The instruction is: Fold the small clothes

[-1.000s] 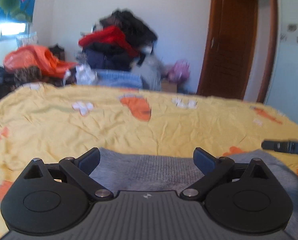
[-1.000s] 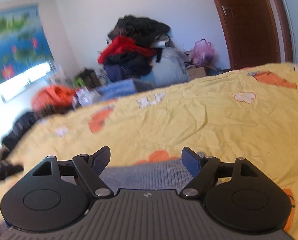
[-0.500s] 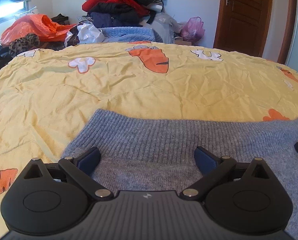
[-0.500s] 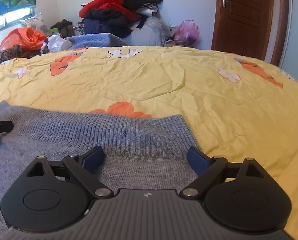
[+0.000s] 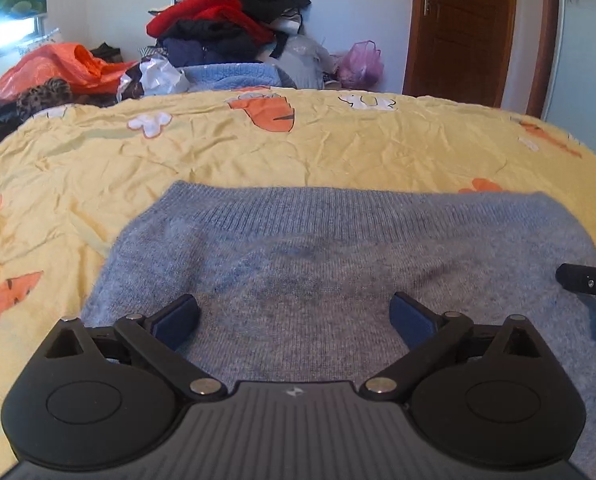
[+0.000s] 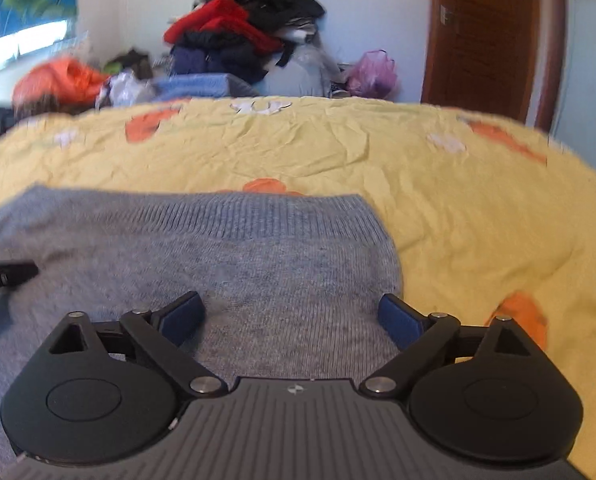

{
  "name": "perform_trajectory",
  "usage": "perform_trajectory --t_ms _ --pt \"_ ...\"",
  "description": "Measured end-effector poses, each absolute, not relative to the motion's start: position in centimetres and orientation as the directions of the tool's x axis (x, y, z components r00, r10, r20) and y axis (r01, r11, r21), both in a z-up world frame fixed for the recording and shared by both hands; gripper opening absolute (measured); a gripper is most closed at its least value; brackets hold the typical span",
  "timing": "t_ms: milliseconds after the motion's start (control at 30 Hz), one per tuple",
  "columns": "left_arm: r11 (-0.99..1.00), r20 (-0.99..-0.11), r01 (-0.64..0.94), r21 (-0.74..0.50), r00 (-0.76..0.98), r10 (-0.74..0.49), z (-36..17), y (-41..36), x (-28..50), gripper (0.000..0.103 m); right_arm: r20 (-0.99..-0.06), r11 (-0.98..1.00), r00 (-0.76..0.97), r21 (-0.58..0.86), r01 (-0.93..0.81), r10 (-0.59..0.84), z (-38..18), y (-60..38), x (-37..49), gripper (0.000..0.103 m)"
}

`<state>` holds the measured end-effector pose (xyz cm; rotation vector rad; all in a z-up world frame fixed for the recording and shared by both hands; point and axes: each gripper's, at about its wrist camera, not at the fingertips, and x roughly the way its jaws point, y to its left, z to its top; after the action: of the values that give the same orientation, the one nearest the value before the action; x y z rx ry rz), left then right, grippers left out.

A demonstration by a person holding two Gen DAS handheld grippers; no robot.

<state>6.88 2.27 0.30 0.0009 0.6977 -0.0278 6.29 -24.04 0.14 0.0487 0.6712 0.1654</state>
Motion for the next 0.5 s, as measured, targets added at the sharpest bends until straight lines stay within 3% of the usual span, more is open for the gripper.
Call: perform_trajectory --t_ms 200,300,367,500 --pt "1.0 -0.643 0.027 -0.01 0.765 -0.027 0.3 2.4 7.2 0.103 -0.624 0.98 0.756 0.116 -0.163 0.2 0.0 -24.0 6.8 0.102" --pt "0.999 -0.641 0.029 -0.017 0.767 -0.034 0.3 2.5 7.2 0.103 -0.619 0.979 0.758 0.127 -0.158 0.203 0.1 -24.3 6.7 0.1" --pt "0.999 -0.64 0.03 -0.02 0.768 -0.035 0.3 2.6 7.1 0.103 -0.613 0.989 0.776 0.086 -0.123 0.15 0.5 -23.9 6.0 0.094" --pt "0.999 -0.64 0.029 -0.019 0.768 -0.035 0.2 2.6 7.1 0.103 -0.568 0.984 0.809 0.006 -0.181 0.152 1.5 -21.6 3.2 0.096"
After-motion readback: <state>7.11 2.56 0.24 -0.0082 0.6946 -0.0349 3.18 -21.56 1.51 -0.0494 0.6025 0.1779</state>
